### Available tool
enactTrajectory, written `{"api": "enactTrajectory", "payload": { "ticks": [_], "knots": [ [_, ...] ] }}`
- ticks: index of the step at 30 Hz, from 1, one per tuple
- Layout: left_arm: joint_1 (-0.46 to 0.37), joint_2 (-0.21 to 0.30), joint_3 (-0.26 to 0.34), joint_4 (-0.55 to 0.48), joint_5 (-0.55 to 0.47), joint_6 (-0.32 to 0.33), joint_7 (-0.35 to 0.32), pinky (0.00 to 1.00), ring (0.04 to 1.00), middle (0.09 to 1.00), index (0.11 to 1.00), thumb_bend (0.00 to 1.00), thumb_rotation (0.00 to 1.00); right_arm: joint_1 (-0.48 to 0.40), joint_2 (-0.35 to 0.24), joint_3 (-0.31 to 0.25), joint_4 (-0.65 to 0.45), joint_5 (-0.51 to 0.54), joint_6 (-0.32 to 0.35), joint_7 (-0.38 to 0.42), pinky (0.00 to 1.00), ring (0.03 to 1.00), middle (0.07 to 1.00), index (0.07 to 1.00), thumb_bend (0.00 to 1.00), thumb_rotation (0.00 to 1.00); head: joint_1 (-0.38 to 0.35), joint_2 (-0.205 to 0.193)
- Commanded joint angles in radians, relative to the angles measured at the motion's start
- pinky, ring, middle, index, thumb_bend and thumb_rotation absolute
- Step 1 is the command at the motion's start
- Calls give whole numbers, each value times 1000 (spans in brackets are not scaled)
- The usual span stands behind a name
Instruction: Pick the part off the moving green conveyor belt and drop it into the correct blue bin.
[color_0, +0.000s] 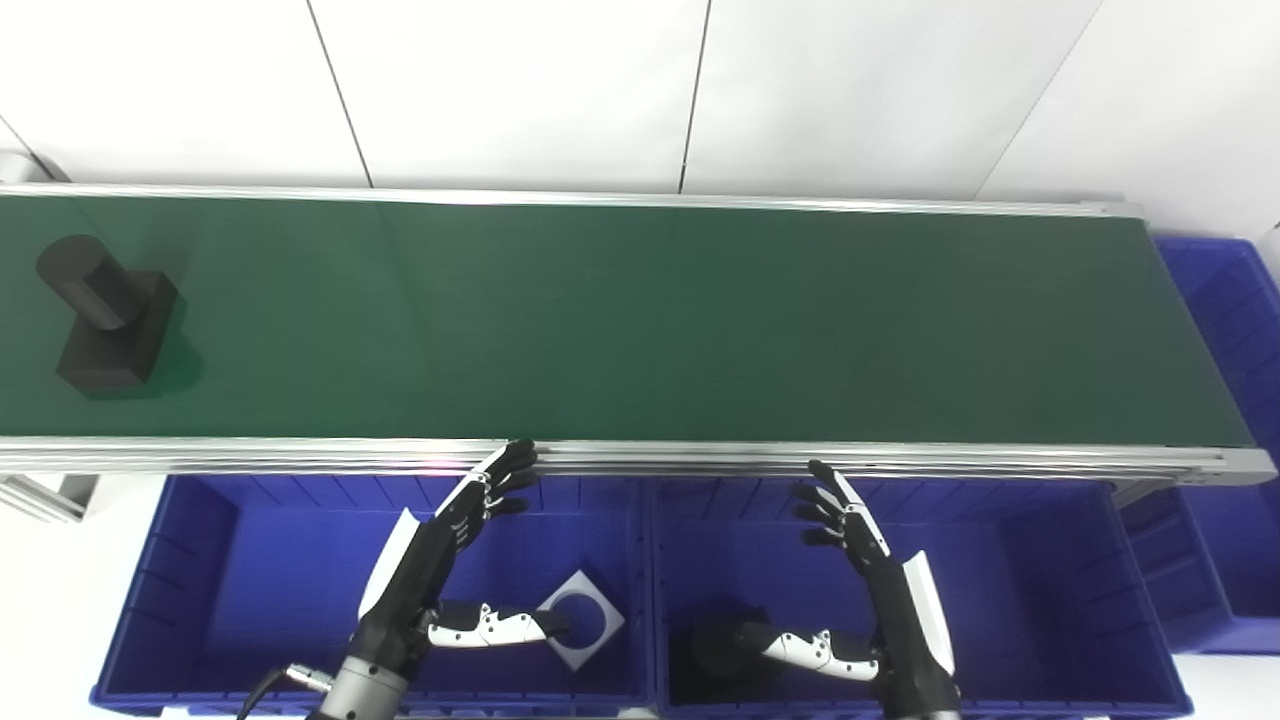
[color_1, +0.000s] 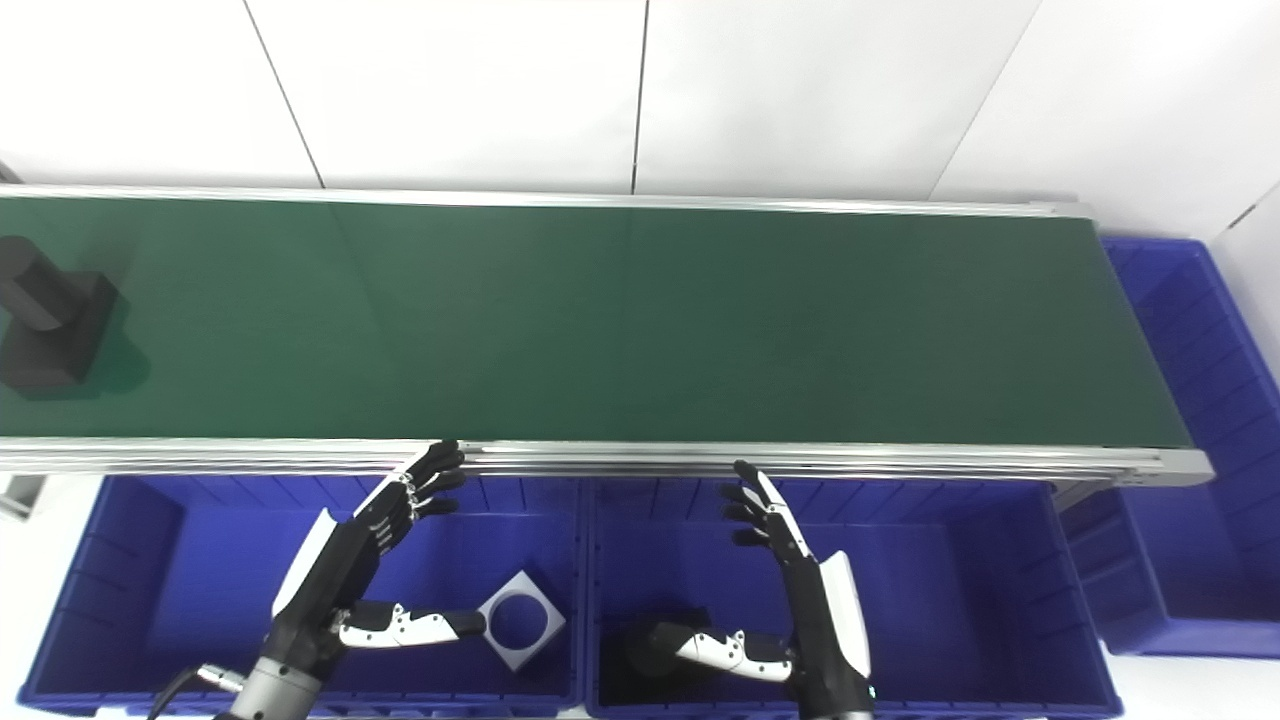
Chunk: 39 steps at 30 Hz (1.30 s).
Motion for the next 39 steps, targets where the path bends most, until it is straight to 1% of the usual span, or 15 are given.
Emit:
{"api": "enactTrajectory", "payload": {
  "ticks": [1,4,5,6,7,8,9,10,11,13,20,25,29,33,39],
  "knots": [
    [-7,3,-5,-6,0,-34,26,781,851,896,897,927,162,-3,4,-5,-31,4,-59,2,696,789,836,924,988,395,0,0],
    [-10,3,-24,2,19,-34,43,778,853,899,893,924,155,-8,-14,1,-21,35,-59,3,694,787,838,927,980,384,136,-49],
    [-10,3,-32,5,28,-34,52,766,846,890,890,928,173,-8,-20,1,-17,39,-59,3,709,795,842,934,973,396,149,-55],
    [-10,1,-40,10,36,-34,62,759,838,883,884,936,180,-7,-29,4,-15,53,-60,3,723,804,849,941,966,388,212,-86],
    [-11,1,-48,13,41,-34,71,755,834,879,880,941,182,-7,-35,7,-13,64,-60,3,730,808,853,945,962,381,212,-86],
    [-13,-2,-59,20,54,-34,91,753,831,876,877,945,184,-11,-47,15,-5,76,-60,-5,737,812,856,948,958,375,276,-124],
    [-16,-2,-70,25,64,-34,109,735,813,864,864,955,194,-15,-57,22,1,85,-60,-13,730,811,859,956,950,367,286,-129],
    [-21,-4,-83,35,81,-34,135,725,804,858,858,961,199,-20,-68,29,11,92,-60,-22,726,810,860,960,946,364,332,-161],
    [-25,-3,-94,42,93,-34,157,706,788,849,848,974,214,-24,-76,35,17,97,-60,-30,736,822,863,967,940,354,332,-161],
    [-37,1,-123,58,115,-34,208,684,774,840,833,990,218,-27,-89,41,29,92,-60,-43,769,846,879,984,929,356,370,-194],
    [-86,41,-229,97,149,-34,360,650,749,815,801,1000,215,-35,-106,60,48,145,-60,-50,845,886,906,1000,904,291,388,-228],
    [-112,71,-290,117,153,-34,431,655,747,817,800,1000,239,-39,-101,69,68,112,-60,-107,788,846,877,989,908,286,372,-252],
    [-124,86,-319,128,150,-34,462,639,736,816,805,1000,240,-48,-109,92,77,100,-60,-147,737,807,864,979,891,247,360,-268],
    [-133,95,-337,132,149,-34,482,628,729,812,794,1000,241,-59,-119,119,80,100,-60,-186,683,773,843,971,887,238,355,-263],
    [-141,98,-351,131,141,-34,491,629,733,809,787,1000,232,-57,-136,135,49,99,-60,-222,674,763,835,973,884,246,351,-257]
  ]
}}
